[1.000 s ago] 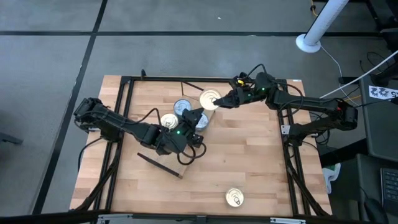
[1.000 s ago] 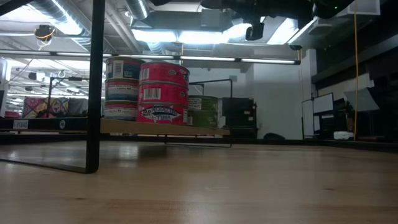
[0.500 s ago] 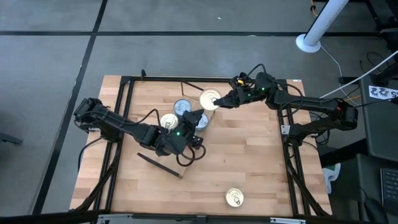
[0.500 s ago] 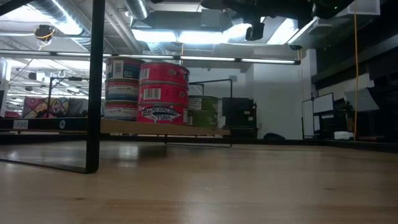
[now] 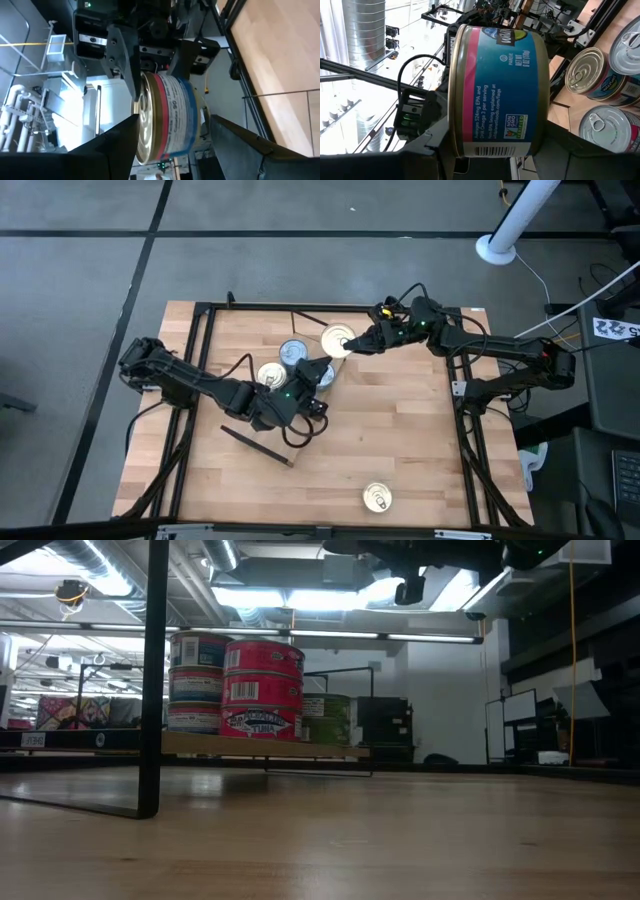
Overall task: Stack canned seafood by type on shelf
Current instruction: Stack the blue tuna can on top of the blue tuna can on the shelf
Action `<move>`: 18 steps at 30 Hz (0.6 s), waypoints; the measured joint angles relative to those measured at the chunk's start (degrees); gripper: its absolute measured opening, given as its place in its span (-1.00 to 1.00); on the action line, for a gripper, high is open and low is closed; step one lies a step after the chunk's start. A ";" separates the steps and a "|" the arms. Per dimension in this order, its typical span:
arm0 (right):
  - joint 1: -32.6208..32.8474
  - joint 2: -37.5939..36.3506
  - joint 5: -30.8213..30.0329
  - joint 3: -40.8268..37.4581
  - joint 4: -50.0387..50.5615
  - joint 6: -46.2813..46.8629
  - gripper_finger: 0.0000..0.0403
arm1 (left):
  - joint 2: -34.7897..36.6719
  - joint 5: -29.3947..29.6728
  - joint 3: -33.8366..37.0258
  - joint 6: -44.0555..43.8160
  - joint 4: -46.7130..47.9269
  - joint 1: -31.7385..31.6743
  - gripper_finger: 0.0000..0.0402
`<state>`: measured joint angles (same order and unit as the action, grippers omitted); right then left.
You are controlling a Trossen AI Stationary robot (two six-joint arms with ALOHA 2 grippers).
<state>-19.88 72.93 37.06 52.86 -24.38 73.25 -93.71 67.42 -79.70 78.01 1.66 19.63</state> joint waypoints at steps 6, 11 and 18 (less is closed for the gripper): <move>0.00 0.04 0.02 0.00 -0.79 0.02 -0.03 | 0.00 -1.64 0.00 3.27 -1.04 -1.63 0.18; 0.00 0.06 0.72 0.04 -2.60 1.31 -0.03 | -0.04 -1.69 0.00 3.45 -1.07 -2.76 0.18; -0.02 0.07 1.53 0.04 -2.60 1.53 -0.03 | -0.04 -3.45 0.00 6.61 -1.11 -3.83 0.18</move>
<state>-19.90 72.99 38.59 52.90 -26.98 74.78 -93.76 63.98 -79.70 84.62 0.56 15.81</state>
